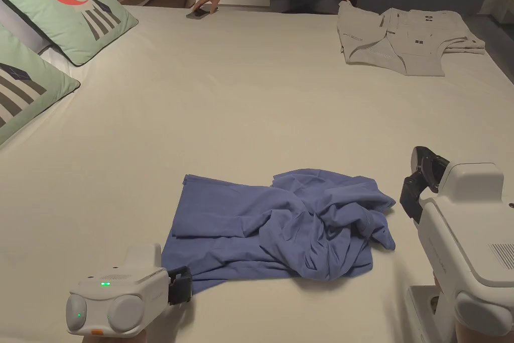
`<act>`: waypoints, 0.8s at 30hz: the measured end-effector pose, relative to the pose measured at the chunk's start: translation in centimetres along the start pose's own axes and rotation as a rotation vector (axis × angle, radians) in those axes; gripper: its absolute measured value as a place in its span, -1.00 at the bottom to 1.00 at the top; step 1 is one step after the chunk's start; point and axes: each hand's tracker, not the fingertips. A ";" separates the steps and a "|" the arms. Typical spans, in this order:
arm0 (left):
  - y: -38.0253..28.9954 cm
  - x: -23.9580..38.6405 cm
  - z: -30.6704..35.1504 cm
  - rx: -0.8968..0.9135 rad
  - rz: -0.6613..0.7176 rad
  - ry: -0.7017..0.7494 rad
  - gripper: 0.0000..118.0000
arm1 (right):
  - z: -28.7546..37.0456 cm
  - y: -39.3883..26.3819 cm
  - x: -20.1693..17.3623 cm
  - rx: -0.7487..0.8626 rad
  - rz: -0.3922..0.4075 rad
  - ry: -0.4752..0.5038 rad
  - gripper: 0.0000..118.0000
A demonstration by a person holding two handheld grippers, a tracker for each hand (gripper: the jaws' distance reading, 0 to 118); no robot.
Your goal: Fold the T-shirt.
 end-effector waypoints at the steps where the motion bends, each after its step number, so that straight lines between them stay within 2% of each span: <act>1: -0.2 0.6 0.9 0.015 0.000 -0.021 -0.34 | -0.1 -0.1 0.1 -0.003 -0.003 -0.002 -1.00; 2: -0.2 0.8 1.2 0.018 0.003 -0.042 -0.58 | -0.1 -0.1 0.2 -0.005 -0.009 -0.004 -1.00; 3: 0.0 1.1 1.3 0.015 0.012 -0.061 -0.67 | -0.2 -0.2 0.3 -0.007 -0.013 -0.005 -1.00; 8: 0.9 2.5 3.6 0.051 -0.010 -0.054 -0.74 | -1.0 -0.5 1.0 -0.040 -0.047 -0.015 -1.00; 12: 2.4 2.8 5.9 0.108 0.019 -0.113 -0.77 | -5.4 -1.0 2.4 -0.219 -0.077 -0.041 -0.95; 13: 2.9 3.1 6.5 0.108 0.012 -0.115 -0.78 | -7.2 -1.2 2.8 -0.291 -0.082 -0.037 -0.85; 14: 3.1 3.2 6.8 0.118 0.013 -0.121 -0.78 | -8.9 -1.5 3.1 -0.360 -0.082 -0.032 -0.61; 15: 3.3 3.2 6.9 0.134 0.016 -0.134 -0.79 | -10.6 -2.1 3.5 -0.401 -0.113 -0.021 -0.04; 16: 3.5 3.3 6.9 0.132 0.015 -0.140 -0.79 | -12.5 -2.9 4.0 -0.467 -0.125 -0.011 0.26; 17: 3.8 3.3 6.8 0.131 0.016 -0.145 -0.79 | -14.1 -3.5 4.4 -0.530 -0.145 -0.004 0.40; 18: 3.9 3.4 6.7 0.134 0.018 -0.151 -0.79 | -15.7 -4.4 4.7 -0.590 -0.180 0.004 0.40; 19: 3.8 3.4 6.6 0.139 0.025 -0.152 -0.79 | -17.1 -5.3 4.8 -0.642 -0.182 0.012 0.74; 20: 3.9 3.5 6.5 0.136 0.028 -0.153 -0.80 | -18.0 -6.3 5.1 -0.659 -0.201 0.028 0.91; 24: 3.9 2.7 5.1 0.119 0.052 -0.163 -0.80 | -21.1 -8.8 5.2 -0.809 -0.221 0.069 0.92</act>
